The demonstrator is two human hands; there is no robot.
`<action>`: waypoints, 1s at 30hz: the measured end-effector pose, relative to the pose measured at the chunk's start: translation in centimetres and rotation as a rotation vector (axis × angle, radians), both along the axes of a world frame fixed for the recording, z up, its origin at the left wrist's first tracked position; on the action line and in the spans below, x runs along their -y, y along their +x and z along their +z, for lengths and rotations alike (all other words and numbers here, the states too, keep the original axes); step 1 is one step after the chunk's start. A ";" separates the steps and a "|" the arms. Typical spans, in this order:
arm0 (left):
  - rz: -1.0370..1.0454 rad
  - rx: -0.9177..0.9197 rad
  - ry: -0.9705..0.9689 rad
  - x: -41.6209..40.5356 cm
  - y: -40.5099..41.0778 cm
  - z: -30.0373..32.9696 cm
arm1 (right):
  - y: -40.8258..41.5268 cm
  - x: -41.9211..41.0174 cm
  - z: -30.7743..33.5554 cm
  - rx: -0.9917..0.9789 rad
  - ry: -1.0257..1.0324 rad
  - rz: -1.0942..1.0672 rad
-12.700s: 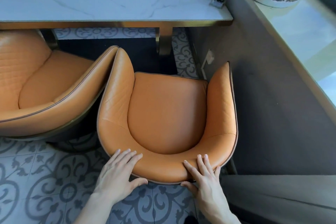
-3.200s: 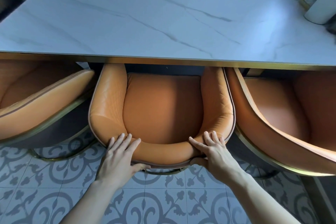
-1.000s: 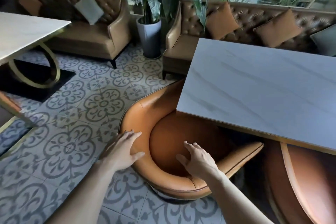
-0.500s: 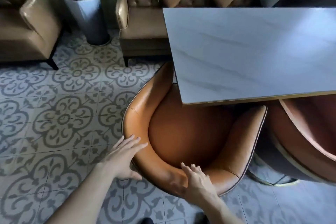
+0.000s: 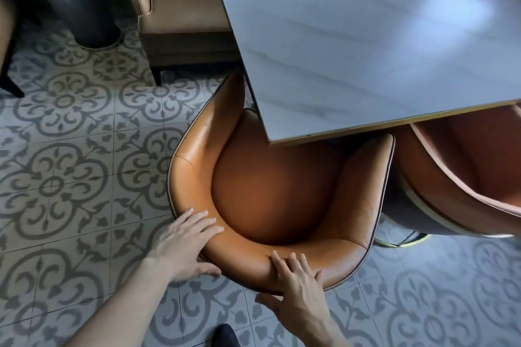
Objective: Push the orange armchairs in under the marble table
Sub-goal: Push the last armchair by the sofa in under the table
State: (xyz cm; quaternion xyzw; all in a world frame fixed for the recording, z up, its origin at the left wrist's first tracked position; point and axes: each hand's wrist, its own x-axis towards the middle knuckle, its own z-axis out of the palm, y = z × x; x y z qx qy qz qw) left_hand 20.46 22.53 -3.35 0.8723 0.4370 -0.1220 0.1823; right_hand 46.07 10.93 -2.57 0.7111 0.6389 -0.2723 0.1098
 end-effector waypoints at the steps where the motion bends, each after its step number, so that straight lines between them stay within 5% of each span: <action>1: 0.000 0.014 0.034 0.2 -0.1 -0.1 | 0.0 0.1 -0.1 0.006 0.007 0.019; 9: -0.027 0.020 0.159 1.3 0.6 -0.9 | 0.9 0.4 -0.7 0.035 -0.002 0.077; 18: 0.107 0.078 0.069 8.4 5.1 -0.8 | 6.9 3.9 -1.4 0.041 -0.021 0.149; 30: 0.335 0.054 0.022 20.9 20.2 -0.1 | 23.0 9.8 -2.4 0.000 -0.001 0.374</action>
